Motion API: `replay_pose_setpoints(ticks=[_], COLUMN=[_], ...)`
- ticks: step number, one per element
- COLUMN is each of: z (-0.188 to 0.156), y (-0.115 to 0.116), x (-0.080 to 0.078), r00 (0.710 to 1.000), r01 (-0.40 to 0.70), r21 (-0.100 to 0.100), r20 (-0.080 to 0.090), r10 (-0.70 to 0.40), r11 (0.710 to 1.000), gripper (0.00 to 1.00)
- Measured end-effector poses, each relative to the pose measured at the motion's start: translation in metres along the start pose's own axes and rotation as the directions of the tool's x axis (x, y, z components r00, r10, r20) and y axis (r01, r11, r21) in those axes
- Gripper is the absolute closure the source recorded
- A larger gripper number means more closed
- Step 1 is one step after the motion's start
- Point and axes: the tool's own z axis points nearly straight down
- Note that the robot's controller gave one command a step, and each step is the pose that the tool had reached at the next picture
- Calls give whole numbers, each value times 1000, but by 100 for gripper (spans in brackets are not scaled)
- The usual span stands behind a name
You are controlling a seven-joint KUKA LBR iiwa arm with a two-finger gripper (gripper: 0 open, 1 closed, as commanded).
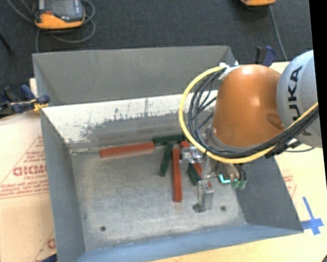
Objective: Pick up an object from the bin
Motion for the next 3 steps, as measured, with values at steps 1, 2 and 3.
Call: replay_pose_setpoints(ticks=[1, 2, 3], z=[152, 151, 150], y=[-40, -40, -40], x=[-92, -93, -95], r00=[935, 936, 938], r01=[355, 351, 347], r21=[3, 1, 1], r20=[14, 11, 12], r10=[-355, -351, -347], r11=[935, 936, 938], gripper=[0, 0, 0])
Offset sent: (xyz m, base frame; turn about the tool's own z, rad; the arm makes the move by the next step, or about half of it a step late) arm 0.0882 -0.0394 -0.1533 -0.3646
